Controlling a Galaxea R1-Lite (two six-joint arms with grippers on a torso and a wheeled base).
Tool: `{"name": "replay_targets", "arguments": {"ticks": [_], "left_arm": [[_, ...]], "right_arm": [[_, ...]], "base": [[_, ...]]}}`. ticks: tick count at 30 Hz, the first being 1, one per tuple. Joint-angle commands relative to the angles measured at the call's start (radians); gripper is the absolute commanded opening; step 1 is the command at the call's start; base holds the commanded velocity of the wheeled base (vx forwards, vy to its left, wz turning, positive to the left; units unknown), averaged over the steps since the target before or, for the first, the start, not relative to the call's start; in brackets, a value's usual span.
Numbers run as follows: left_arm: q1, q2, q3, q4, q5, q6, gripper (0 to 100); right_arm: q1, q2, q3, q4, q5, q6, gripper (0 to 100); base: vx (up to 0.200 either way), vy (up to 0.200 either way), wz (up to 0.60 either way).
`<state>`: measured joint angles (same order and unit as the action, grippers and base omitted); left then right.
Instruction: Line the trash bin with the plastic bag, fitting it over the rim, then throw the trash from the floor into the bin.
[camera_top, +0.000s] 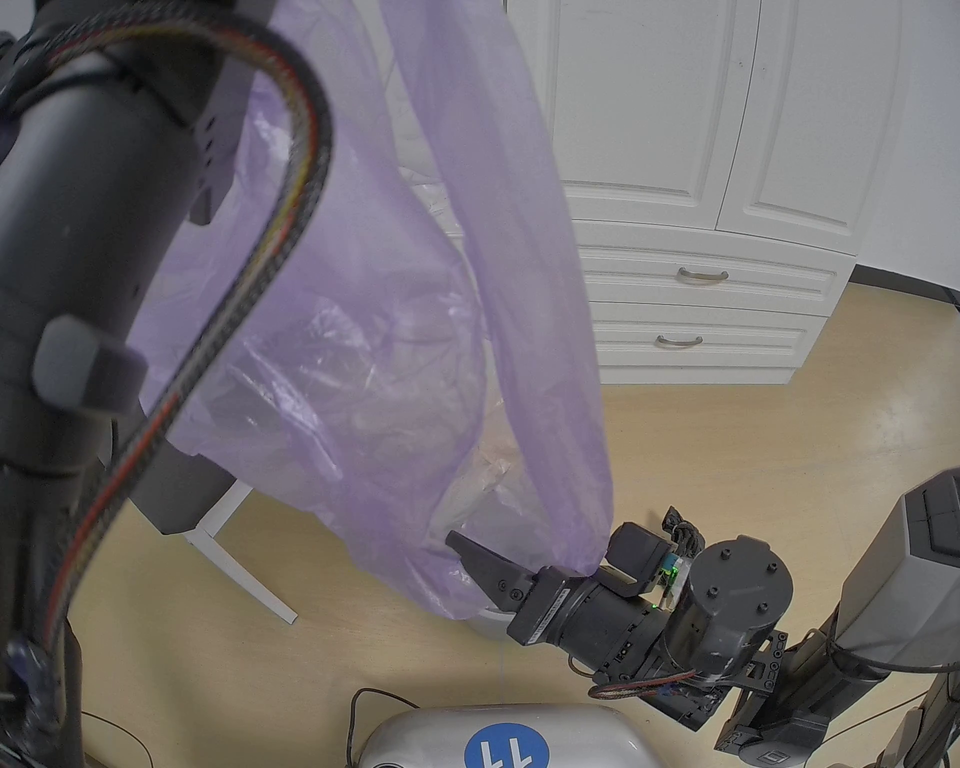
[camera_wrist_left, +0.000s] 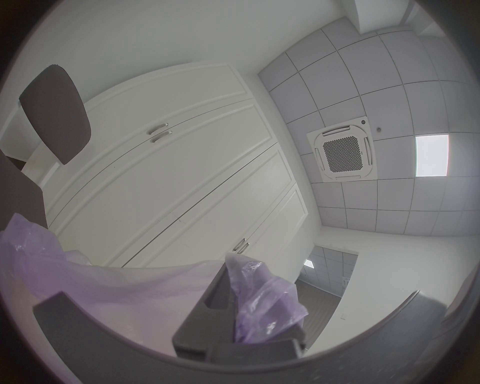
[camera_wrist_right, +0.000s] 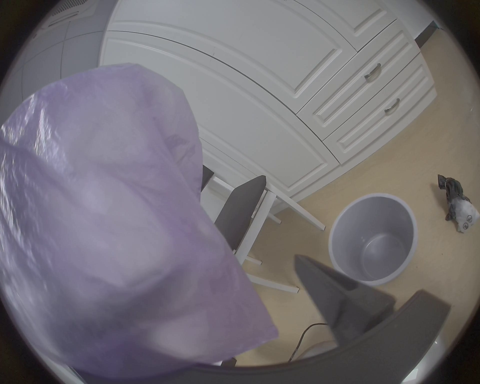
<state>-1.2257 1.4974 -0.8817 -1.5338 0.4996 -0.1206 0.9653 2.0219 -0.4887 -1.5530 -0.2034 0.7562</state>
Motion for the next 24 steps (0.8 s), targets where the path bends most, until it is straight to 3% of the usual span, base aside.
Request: {"name": "replay_targets", "arguments": {"ticks": [1, 10, 14, 17, 18, 20, 21, 22, 24], "left_arm": [[-0.003, -0.003, -0.002, 0.0, -0.001, -0.001, 0], [0.026, -0.006, 0.007, 0.003, -0.001, -0.005, 0], [0.155, 0.012, 0.078, 0.031, -0.024, -0.007, 0], [0.229, 0.023, 0.115, 0.127, -0.036, -0.007, 0], [0.265, 0.02, 0.144, 0.225, -0.038, -0.007, 0], [0.302, 0.018, 0.164, 0.317, -0.039, -0.008, 0], [0.35, 0.023, 0.176, 0.408, -0.053, -0.022, 0], [0.354, 0.024, 0.176, 0.419, -0.056, -0.027, 0], [0.381, 0.027, 0.179, 0.471, -0.104, -0.076, 0]], "right_arm": [[0.0, 0.0, -0.008, -0.018, 0.002, 0.011, 0], [-0.046, -0.065, 0.004, -0.018, 0.006, -0.035, 0], [-0.148, -0.094, -0.014, -0.018, 0.012, -0.159, 0], [-0.186, -0.106, -0.021, -0.018, 0.012, -0.202, 0], [-0.201, -0.14, -0.021, -0.015, 0.012, -0.219, 0], [-0.212, -0.18, -0.027, 0.057, 0.012, -0.232, 0], [-0.232, -0.241, -0.051, 0.192, 0.012, -0.238, 0], [-0.237, -0.25, -0.059, 0.215, 0.012, -0.236, 0], [-0.263, -0.336, -0.102, 0.407, 0.012, -0.238, 0]], "base": [[0.0, 0.0, 0.0], [0.0, 0.0, 0.0], [0.0, 0.0, 0.0], [0.0, 0.0, 0.0], [0.0, 0.0, 0.0], [0.0, 0.0, 0.0], [0.0, 0.0, 0.0], [0.0, 0.0, 0.0], [0.0, 0.0, 0.0]]}}
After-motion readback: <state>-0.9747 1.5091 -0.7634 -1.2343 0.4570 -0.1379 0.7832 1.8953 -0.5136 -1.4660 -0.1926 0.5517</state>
